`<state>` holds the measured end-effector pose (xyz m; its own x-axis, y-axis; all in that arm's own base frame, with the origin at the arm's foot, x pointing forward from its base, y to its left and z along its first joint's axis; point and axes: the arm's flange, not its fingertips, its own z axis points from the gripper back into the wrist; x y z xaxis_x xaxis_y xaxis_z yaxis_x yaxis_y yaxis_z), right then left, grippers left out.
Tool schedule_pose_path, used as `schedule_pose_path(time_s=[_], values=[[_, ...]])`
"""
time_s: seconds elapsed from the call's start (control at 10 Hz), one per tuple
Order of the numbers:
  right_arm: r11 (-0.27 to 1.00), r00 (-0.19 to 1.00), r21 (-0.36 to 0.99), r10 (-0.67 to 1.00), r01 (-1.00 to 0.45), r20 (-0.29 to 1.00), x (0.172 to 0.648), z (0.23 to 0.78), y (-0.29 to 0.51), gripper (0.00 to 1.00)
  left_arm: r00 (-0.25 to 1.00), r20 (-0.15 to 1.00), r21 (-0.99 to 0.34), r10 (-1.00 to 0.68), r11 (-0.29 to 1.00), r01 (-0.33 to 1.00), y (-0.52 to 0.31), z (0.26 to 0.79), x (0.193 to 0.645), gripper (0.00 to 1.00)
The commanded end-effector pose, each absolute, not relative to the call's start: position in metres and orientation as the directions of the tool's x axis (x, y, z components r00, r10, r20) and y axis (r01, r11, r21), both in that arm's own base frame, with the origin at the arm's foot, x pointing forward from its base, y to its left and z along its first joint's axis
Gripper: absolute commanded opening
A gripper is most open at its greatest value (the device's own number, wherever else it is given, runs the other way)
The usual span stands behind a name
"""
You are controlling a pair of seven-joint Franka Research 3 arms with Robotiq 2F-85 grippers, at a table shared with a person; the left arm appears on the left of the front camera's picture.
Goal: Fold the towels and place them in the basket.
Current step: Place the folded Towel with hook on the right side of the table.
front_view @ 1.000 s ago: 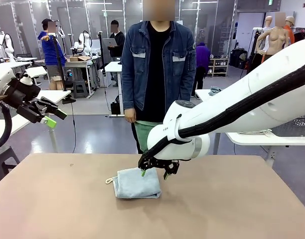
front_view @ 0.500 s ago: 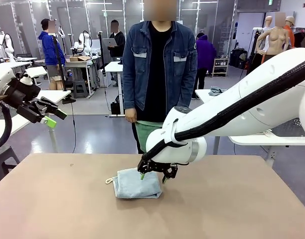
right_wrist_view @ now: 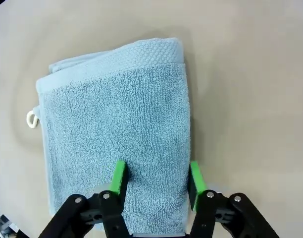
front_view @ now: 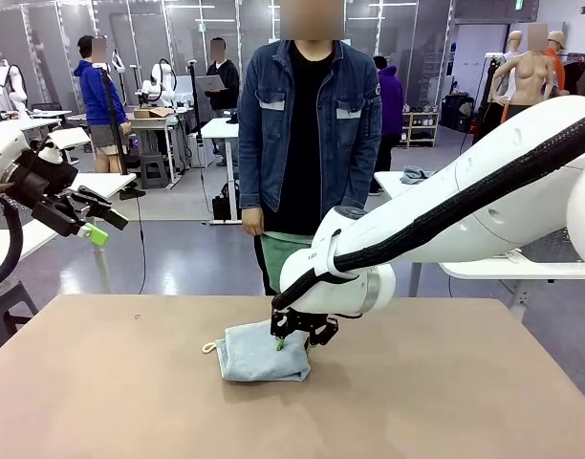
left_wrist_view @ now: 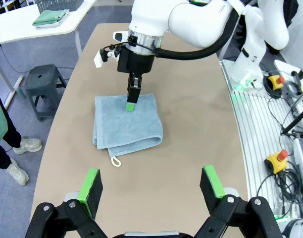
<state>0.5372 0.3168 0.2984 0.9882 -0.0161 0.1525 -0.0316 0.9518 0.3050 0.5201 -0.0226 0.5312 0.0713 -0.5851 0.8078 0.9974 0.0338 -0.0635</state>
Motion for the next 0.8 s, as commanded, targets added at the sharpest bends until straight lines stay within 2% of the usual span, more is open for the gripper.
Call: schedule_pose_path(time_s=[0.0,0.1,0.4,0.6,0.7], values=[[0.954,0.987,0.299,-0.047,-0.001,0.153,0.5385,0.2990,0.3189,0.40,0.071,0.808,-0.063,-0.585,0.034,0.997,-0.0224,0.5316,0.5196,1.00],[0.956,0.987,0.293,-0.047,0.000,0.153,0.5380,0.2994,0.3182,0.28,0.071,0.808,-0.063,-0.585,0.034,0.997,-0.0224,0.5316,0.5196,1.00],[0.959,0.987,0.282,-0.047,0.001,0.156,0.5372,0.3007,0.3164,0.00,0.071,0.808,-0.063,-0.585,0.034,0.997,-0.0224,0.5316,0.5196,1.00],[0.960,0.986,0.278,-0.035,-0.011,0.161,0.5380,0.3017,0.3167,0.00,0.071,0.808,-0.063,-0.585,0.034,0.997,-0.0224,0.5316,0.5196,1.00],[0.953,0.988,0.301,-0.022,-0.026,0.155,0.5390,0.2989,0.3136,0.03,0.071,0.808,-0.063,-0.585,0.034,0.997,-0.0224,0.5316,0.5196,1.00]])
